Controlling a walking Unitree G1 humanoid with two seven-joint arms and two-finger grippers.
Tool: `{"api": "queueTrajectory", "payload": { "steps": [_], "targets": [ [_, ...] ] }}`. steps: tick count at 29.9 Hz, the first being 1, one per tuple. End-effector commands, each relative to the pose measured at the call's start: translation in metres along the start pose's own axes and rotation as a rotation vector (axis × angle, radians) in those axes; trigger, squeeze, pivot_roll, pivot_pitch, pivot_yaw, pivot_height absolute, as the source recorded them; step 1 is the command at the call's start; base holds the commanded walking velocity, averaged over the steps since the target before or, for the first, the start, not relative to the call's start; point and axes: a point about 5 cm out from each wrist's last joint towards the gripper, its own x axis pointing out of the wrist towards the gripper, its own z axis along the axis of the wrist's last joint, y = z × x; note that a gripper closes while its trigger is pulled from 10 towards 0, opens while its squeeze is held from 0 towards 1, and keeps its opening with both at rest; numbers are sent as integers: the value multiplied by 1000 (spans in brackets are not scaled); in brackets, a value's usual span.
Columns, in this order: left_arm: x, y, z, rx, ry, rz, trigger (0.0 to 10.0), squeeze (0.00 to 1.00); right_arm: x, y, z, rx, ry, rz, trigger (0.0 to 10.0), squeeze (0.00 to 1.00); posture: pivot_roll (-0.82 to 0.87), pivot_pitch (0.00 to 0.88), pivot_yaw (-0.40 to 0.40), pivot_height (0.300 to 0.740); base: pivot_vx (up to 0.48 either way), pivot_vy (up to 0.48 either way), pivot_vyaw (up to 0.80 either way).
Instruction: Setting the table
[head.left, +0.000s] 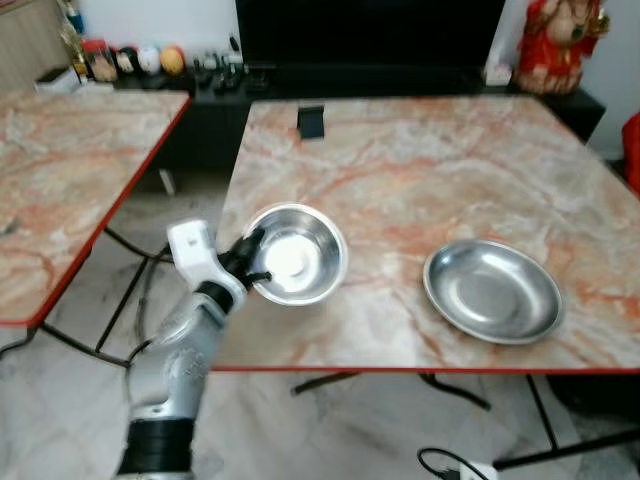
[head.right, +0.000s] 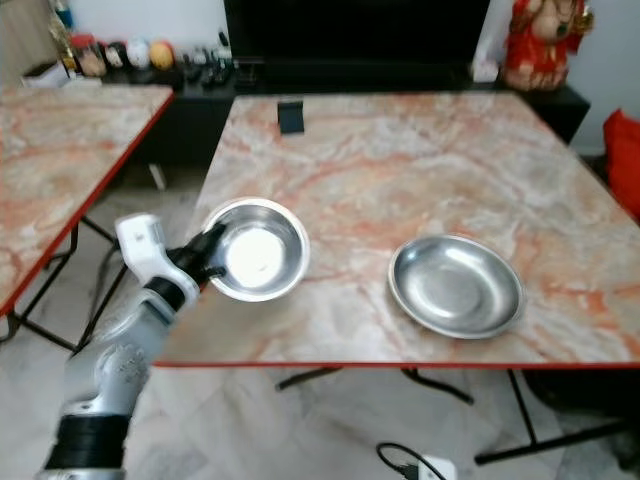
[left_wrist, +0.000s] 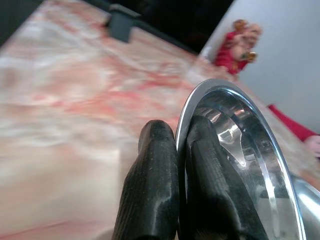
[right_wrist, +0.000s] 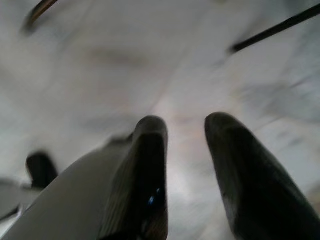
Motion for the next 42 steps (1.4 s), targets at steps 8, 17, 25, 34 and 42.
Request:
{"api": "queueTrajectory", "payload": {
  "steps": [8,17,25,34,42],
  "targets": [
    [-2,6,11,24,-41,22,10000,0,0,8,0,8,0,16,10000,0,35,0,-24,740,0,-389,0],
    [-1,6,12,28,-44,16,10000,0,0,8,1,10,-2,18,10000,0,40,0,-25,740,0,-391,0],
    [-1,5,12,30,-43,14,10000,0,0,9,1,16,-3,17,10000,0,39,0,-22,740,0,-390,0],
    [-1,6,12,73,-9,-18,10000,0,0,9,1,18,-2,17,10000,0,40,0,-23,740,0,-86,0],
    [-6,21,24,192,13,-47,10000,0,0,9,1,13,-3,22,10000,0,48,0,-24,740,0,0,0]
  ]
}}
